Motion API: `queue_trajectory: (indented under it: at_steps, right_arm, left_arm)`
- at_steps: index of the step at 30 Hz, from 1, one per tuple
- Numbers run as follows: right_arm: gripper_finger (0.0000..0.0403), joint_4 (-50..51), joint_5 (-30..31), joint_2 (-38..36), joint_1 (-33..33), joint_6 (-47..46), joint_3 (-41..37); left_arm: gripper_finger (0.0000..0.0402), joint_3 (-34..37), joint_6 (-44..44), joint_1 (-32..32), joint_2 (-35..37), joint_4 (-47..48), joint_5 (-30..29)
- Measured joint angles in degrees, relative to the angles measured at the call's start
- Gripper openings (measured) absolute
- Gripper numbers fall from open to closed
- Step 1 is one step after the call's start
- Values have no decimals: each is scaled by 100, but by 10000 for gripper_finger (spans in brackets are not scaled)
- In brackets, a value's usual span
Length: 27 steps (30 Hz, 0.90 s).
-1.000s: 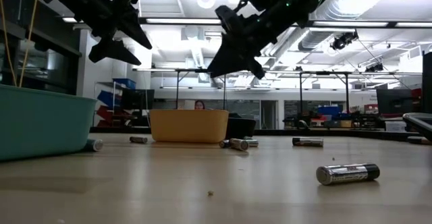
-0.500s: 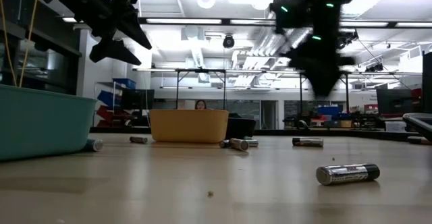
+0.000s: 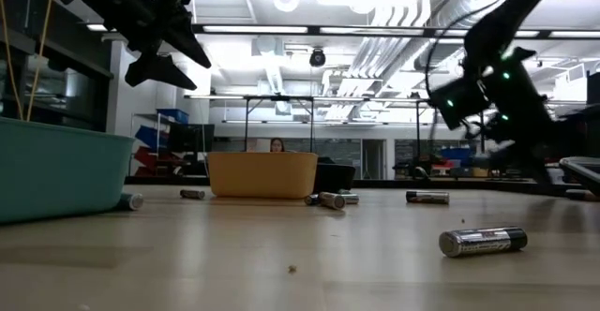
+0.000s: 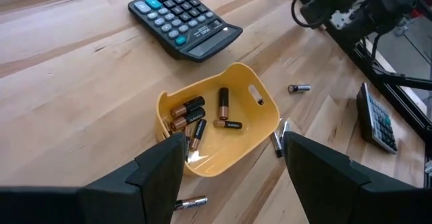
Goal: Sort batteries
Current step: Put the black battery into the yellow bin
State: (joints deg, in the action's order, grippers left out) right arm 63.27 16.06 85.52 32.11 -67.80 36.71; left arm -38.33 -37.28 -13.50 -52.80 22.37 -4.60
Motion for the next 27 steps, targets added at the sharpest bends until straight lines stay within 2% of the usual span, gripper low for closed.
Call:
queue_trajectory:
  at_steps: [6, 17, 21, 27]
  right_arm:
    - [160, -329, -198, -17, 412, 223, -296]
    - [160, -488, -919, -12, 1179, 2759, -218]
    - [160, -517, -1432, -13, 1276, 3432, -79]
    - [160, -648, -1982, -8, 1248, 3729, 19]
  left_arm:
    - [241, 0, -2, -2, 0, 2, -2]
    - [241, 0, -17, -2, 0, 6, -2]
    - [241, 0, -47, -2, 0, 7, -2]
    - [241, 0, -129, -2, 0, 11, -2]
